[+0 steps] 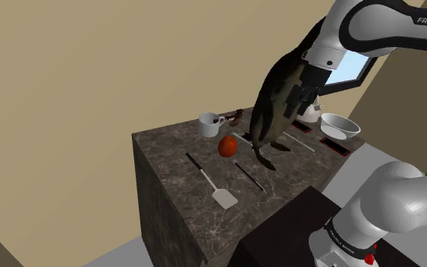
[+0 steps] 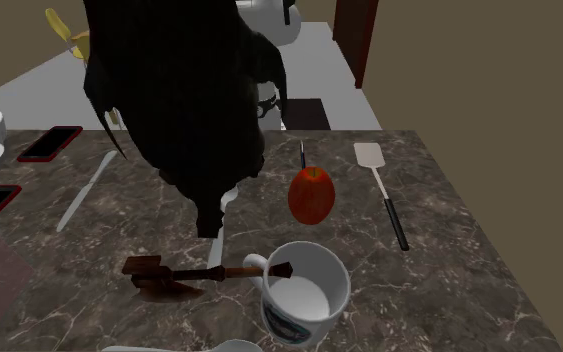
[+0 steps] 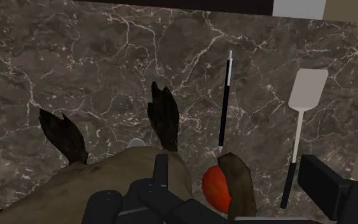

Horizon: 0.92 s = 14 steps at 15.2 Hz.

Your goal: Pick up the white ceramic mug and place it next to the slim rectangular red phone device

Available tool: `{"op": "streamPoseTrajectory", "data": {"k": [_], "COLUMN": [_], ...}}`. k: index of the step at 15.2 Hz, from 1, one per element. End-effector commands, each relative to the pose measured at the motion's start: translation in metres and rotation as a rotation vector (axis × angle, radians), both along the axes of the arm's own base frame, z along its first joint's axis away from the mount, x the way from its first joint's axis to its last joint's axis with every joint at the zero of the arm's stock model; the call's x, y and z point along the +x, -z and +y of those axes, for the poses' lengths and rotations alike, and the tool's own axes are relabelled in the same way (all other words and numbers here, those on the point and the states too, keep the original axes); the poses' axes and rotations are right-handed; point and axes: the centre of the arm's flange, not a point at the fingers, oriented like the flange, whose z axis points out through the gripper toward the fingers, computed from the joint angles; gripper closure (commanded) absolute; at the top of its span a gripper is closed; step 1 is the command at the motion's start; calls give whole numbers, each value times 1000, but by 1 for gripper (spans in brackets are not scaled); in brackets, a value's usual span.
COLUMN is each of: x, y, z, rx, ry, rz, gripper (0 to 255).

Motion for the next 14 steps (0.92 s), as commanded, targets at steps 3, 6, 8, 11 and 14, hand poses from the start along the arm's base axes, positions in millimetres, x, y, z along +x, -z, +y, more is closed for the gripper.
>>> {"op": "streamPoseTrajectory", "data": {"k": [3, 6, 8, 11, 14], "x": [23, 57, 80, 115, 149], "y": [10, 25, 36, 53, 69], "z": [11, 28, 39, 56, 71], "rx": [-20, -49, -69, -99, -129], "ry": [-1, -3, -4, -6, -8], "rz": [1, 3, 5, 7, 9], "gripper": [0, 0, 0, 0, 0]}}
